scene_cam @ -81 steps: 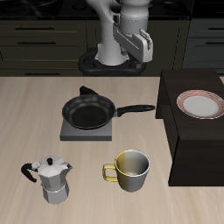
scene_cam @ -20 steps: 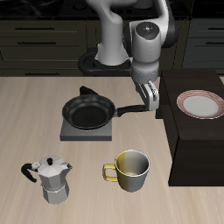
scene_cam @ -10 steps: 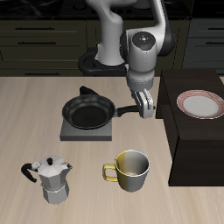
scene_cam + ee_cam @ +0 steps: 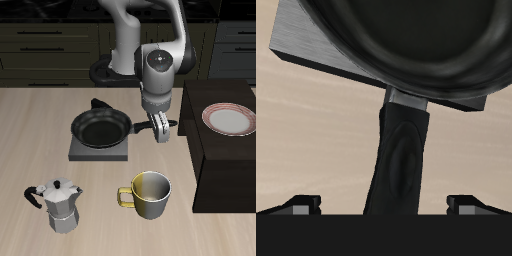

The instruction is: Place the frying pan on the top layer of the shelf

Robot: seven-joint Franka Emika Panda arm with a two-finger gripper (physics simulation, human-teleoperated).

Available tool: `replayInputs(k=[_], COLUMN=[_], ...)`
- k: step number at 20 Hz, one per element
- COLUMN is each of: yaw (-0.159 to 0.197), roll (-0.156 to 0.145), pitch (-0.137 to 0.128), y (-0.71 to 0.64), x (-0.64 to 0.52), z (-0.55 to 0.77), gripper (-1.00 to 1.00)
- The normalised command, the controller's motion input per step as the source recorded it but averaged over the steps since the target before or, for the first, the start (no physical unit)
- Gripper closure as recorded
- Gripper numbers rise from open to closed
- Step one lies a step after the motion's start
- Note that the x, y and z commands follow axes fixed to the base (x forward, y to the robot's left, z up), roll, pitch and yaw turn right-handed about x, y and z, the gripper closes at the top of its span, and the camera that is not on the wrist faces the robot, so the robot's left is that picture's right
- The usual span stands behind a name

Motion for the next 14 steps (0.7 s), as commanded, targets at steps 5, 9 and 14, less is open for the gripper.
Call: replayInputs(k=[5, 9, 14], yaw=[-0.028, 0.006, 0.015], roll=[0.04, 0.01, -0.003], pitch=[0.013, -0.018, -0.025], y=[0.1, -0.02, -0.08], x=[-0.15, -0.07, -0.04], z=[-0.15, 0.0, 0.15], gripper=[1.0, 1.0, 1.0])
